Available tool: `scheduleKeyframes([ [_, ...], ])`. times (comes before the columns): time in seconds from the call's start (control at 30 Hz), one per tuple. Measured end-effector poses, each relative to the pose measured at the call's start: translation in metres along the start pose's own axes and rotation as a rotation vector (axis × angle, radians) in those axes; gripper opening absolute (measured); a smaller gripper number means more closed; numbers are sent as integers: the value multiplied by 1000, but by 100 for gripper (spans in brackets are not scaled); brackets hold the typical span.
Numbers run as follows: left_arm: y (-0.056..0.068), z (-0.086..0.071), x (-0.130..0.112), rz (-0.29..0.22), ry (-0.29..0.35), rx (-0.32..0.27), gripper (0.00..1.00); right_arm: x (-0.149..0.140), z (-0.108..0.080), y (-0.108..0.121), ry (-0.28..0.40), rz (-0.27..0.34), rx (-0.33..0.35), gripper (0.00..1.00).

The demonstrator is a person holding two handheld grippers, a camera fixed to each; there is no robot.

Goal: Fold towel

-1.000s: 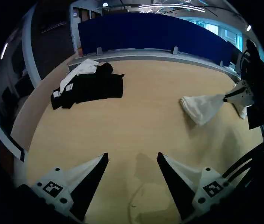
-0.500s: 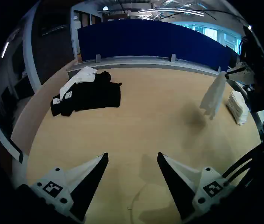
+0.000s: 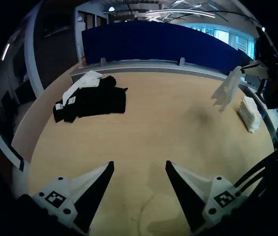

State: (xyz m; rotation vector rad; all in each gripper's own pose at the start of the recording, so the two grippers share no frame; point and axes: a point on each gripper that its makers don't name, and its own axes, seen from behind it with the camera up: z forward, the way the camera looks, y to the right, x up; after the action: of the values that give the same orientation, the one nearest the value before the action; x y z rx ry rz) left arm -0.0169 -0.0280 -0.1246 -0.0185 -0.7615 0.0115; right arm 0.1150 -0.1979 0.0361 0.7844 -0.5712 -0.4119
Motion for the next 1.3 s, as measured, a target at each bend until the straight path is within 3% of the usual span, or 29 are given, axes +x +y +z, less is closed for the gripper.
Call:
scheduleKeyframes([
  [0.47,6,0,1,25,-8,6,98,-22,-47,93,-25,51,-96,5],
  [0.83,15,1,3,46,-23,11,98,-54,-73,173,-68,85,-192,5],
  [1.3,27,5,10,68,-31,13,98,-81,-89,219,-99,111,-240,5],
])
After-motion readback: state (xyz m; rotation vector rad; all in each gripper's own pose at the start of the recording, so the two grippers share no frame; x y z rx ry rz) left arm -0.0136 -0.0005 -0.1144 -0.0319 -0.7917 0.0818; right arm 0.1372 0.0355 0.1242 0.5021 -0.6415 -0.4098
